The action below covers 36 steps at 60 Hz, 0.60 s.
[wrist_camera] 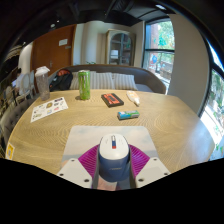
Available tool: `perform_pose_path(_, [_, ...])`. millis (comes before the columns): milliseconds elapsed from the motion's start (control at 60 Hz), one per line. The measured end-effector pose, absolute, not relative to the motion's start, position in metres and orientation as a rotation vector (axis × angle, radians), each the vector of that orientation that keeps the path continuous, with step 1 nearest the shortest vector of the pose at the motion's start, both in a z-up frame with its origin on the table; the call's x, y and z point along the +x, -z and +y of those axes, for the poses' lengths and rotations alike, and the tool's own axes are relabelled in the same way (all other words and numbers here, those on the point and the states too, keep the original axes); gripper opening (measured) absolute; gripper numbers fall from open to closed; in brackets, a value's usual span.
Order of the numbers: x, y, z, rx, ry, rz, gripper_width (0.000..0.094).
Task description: Arrange mouse
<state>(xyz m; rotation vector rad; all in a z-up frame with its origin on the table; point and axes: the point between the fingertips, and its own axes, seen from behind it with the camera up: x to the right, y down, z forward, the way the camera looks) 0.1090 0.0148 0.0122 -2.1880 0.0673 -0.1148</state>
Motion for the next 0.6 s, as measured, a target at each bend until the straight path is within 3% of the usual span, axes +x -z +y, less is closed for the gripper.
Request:
perform_pose_path(67, [0.108, 0.009, 0.011, -2.236, 0.072, 0.087, 0.0451])
perform_pose_path(217, [0.108, 0.010, 0.011, -2.231, -0.001, 0.122, 0.0580])
perform_pose_path(317, [0.111, -0.001, -0.004, -2.218, -0.007, 0.107, 0.0865])
perform_pose_path(600, [0.130, -0.029, -0.117, -2.171, -0.011, 0.053, 0.0849])
